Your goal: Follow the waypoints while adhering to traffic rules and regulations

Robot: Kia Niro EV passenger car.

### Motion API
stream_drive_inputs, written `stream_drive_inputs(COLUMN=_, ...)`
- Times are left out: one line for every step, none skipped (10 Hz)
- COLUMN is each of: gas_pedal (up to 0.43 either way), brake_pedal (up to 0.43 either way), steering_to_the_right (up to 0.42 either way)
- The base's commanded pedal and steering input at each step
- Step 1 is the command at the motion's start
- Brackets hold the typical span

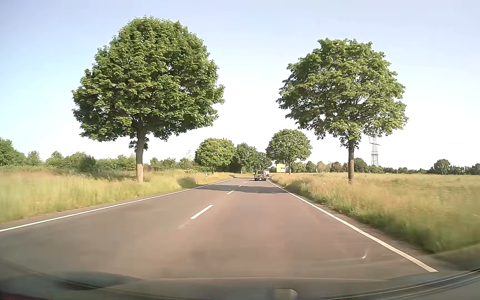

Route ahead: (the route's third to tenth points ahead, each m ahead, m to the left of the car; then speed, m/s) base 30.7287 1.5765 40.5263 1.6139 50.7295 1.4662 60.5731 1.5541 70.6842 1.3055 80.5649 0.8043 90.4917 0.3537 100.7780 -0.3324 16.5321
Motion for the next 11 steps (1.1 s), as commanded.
stream_drive_inputs(gas_pedal=0.177, brake_pedal=0.030, steering_to_the_right=0.000)
stream_drive_inputs(gas_pedal=0.177, brake_pedal=0.030, steering_to_the_right=0.000)
stream_drive_inputs(gas_pedal=0.177, brake_pedal=0.030, steering_to_the_right=0.000)
stream_drive_inputs(gas_pedal=0.169, brake_pedal=0.030, steering_to_the_right=0.000)
stream_drive_inputs(gas_pedal=0.169, brake_pedal=0.030, steering_to_the_right=0.000)
stream_drive_inputs(gas_pedal=0.169, brake_pedal=0.030, steering_to_the_right=0.000)
stream_drive_inputs(gas_pedal=0.169, brake_pedal=0.030, steering_to_the_right=0.001)
stream_drive_inputs(gas_pedal=0.169, brake_pedal=0.030, steering_to_the_right=0.002)
stream_drive_inputs(gas_pedal=0.169, brake_pedal=0.030, steering_to_the_right=0.002)
stream_drive_inputs(gas_pedal=0.157, brake_pedal=0.030, steering_to_the_right=0.003)
stream_drive_inputs(gas_pedal=0.157, brake_pedal=0.030, steering_to_the_right=0.002)
